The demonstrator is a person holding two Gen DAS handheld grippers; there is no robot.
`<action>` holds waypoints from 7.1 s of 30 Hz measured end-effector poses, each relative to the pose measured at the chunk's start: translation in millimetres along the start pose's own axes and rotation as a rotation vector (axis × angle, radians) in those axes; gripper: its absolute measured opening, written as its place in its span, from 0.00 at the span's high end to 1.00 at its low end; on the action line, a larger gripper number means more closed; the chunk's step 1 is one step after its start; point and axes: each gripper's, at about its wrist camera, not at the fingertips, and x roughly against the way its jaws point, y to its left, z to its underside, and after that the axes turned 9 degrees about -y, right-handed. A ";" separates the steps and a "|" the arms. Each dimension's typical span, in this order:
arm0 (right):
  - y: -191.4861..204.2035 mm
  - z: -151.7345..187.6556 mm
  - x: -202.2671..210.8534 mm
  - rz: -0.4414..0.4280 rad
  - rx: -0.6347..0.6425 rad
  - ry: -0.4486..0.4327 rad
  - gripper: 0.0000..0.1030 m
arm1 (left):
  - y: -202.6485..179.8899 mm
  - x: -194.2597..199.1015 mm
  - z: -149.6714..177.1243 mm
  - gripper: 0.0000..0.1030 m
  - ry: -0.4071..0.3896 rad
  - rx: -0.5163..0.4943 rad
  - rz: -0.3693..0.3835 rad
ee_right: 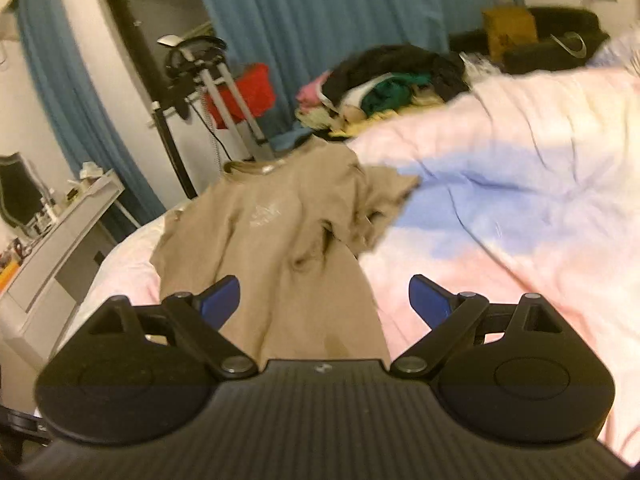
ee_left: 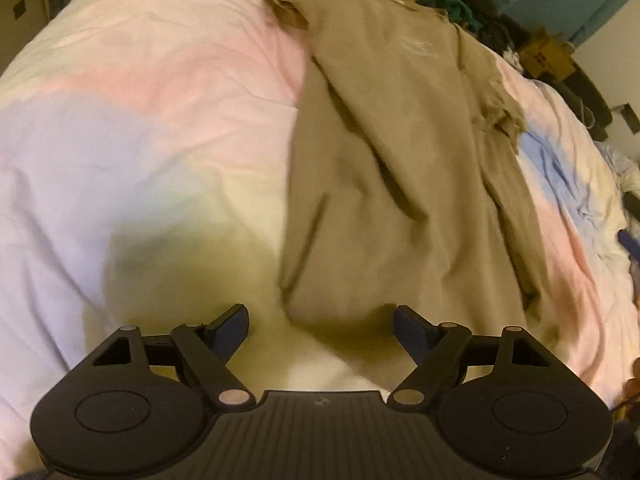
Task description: Fold clothes
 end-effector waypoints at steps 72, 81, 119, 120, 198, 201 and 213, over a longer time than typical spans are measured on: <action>60.4 -5.7 -95.6 -0.159 -0.006 -0.001 0.21 | 66.9 -97.4 -198.0 0.19 -0.474 0.502 0.157; 22.1 11.1 -162.9 -0.111 -0.061 0.018 0.21 | 41.6 -155.1 -235.8 0.82 -0.534 0.382 -0.109; -47.4 5.8 -154.3 0.089 -0.284 -0.074 0.20 | -130.5 -213.7 -253.8 0.91 -0.445 -0.334 -0.035; -46.8 6.0 -155.3 0.096 -0.277 -0.075 0.20 | -120.7 -208.2 -261.3 0.91 -0.444 -0.291 -0.027; 0.2 8.0 -103.4 0.052 -0.036 -0.093 0.20 | -85.1 -6.6 -28.9 0.04 -0.685 -0.111 -0.099; -13.1 7.8 -99.5 0.059 -0.127 -0.075 0.20 | -103.8 -9.3 -12.6 0.04 -0.713 -0.234 -0.128; -96.6 -18.1 -204.8 0.078 -0.471 -0.076 0.26 | -80.8 -54.4 -39.6 0.01 -0.636 -0.088 -0.073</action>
